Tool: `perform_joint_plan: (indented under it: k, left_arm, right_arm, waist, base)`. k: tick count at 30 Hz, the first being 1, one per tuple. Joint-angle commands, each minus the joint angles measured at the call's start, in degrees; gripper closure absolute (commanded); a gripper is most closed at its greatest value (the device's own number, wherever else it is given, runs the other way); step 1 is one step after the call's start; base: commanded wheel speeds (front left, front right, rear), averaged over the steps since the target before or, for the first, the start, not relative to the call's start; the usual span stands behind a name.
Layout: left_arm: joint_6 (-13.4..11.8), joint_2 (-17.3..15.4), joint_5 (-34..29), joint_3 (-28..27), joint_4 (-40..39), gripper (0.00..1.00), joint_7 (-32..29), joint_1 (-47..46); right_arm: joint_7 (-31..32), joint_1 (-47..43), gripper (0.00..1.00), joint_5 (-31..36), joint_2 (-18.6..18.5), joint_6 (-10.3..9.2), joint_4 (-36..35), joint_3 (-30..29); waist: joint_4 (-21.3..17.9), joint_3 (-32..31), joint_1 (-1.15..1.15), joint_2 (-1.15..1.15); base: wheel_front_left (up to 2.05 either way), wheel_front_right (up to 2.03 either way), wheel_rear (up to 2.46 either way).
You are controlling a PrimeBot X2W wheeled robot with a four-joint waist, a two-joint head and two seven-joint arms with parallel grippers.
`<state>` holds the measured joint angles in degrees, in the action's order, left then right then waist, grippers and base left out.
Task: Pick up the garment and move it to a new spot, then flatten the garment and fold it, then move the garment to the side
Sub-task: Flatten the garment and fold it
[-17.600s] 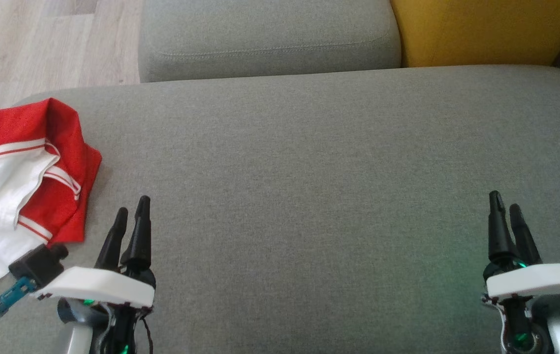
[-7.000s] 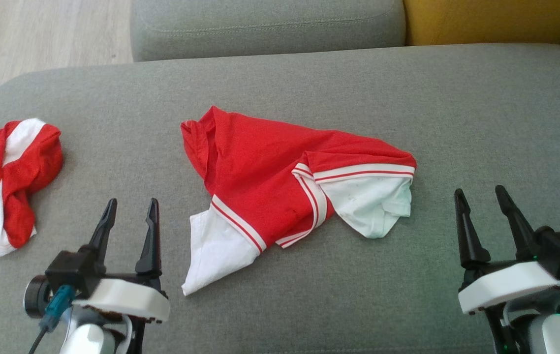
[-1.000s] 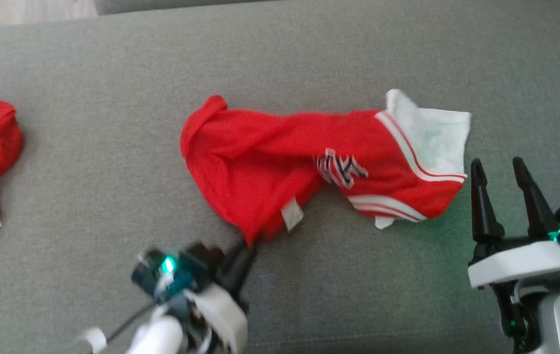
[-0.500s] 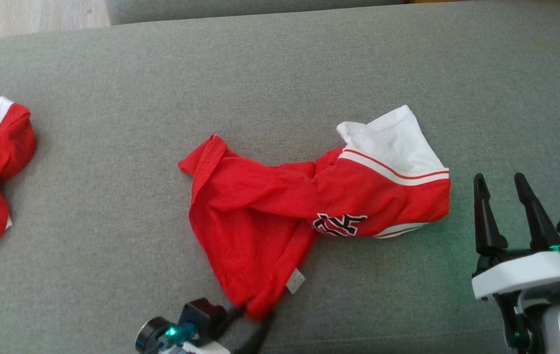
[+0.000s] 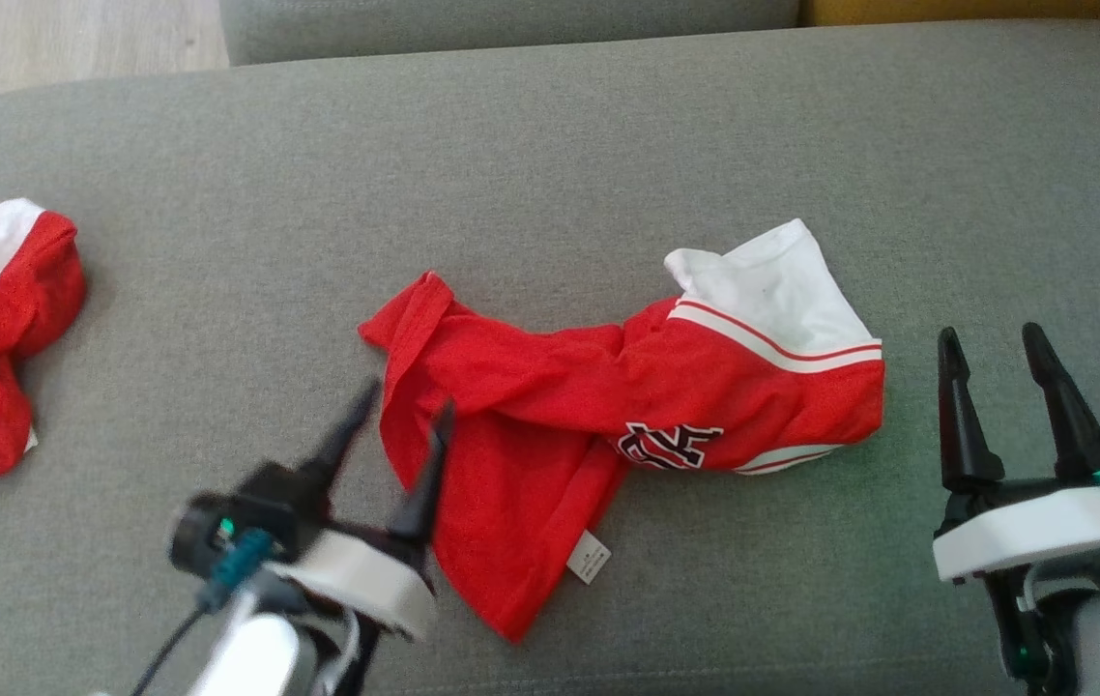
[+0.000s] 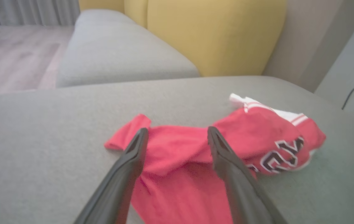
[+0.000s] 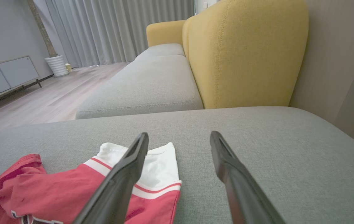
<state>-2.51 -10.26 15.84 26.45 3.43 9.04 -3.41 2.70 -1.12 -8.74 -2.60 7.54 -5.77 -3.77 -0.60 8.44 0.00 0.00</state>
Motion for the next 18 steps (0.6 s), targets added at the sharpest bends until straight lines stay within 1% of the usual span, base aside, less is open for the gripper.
perform_joint_plan:
  k: [1,4,8,12,18]
  left_arm:
    - [-0.85,-0.3,-0.58,-2.74,-2.17,0.0,0.78,-2.95]
    - [-3.29,-0.78,-1.47,-5.05,-2.06,0.0,1.82,-4.47]
    - [-5.39,-1.6,-1.75,-7.4,-1.67,0.0,2.79,-4.74]
    - [-6.68,-2.43,-1.63,-8.8,-1.6,0.0,3.17,-3.55]
    - [-7.41,-2.9,-1.48,-9.26,-1.97,0.0,3.39,-2.71]
  right_arm:
    - [0.18,1.11,0.0,0.59,-0.28,-0.05,-2.47,1.16]
    - [0.47,1.14,0.0,1.49,-0.28,-0.05,-2.88,1.44]
    - [0.88,0.85,0.0,2.3,-0.28,-0.05,-3.27,2.07]
    - [1.24,0.23,0.0,2.55,-0.28,-0.05,-3.57,2.41]
    - [1.54,-0.14,0.0,2.88,-0.28,-0.05,-3.96,2.39]
  waist:
    - [0.11,-0.09,0.0,0.0]
    - [0.32,-0.45,0.0,0.0]
    - [0.46,-0.99,0.0,0.0]
    - [0.51,-1.53,0.0,0.0]
    - [0.73,-1.61,0.0,0.0]
  base:
    - [0.0,0.0,0.0]
    - [0.0,0.0,0.0]
    - [0.0,0.0,0.0]
    - [0.0,0.0,0.0]
    - [0.0,0.0,0.0]
